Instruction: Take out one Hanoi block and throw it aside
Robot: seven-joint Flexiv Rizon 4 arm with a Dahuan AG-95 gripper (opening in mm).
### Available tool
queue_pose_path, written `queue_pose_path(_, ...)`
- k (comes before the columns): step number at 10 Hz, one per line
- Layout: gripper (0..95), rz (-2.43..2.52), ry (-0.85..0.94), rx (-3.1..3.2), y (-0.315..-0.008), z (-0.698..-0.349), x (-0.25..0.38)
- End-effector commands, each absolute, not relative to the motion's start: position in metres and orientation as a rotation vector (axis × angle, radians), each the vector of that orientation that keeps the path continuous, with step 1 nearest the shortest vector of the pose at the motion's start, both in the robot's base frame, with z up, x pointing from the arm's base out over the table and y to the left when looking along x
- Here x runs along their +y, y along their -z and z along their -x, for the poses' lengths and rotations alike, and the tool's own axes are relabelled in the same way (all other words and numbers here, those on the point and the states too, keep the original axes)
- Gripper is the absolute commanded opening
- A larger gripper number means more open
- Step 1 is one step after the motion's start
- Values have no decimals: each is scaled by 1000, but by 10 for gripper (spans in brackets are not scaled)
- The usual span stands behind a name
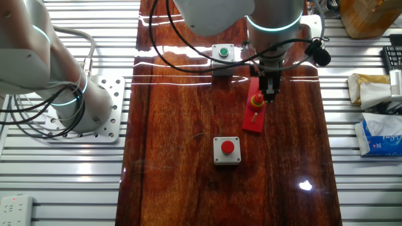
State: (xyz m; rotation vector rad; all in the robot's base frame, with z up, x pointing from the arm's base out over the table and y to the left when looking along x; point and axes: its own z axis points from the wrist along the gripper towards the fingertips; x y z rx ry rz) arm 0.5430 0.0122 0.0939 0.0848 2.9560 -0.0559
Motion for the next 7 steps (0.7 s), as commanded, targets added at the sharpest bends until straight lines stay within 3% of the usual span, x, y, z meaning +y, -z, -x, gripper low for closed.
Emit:
queue_pose_path(1,380,-78,53,2948,-86,-543,11)
queue_pose_path(7,380,-86,52,2946,-74,-542,11)
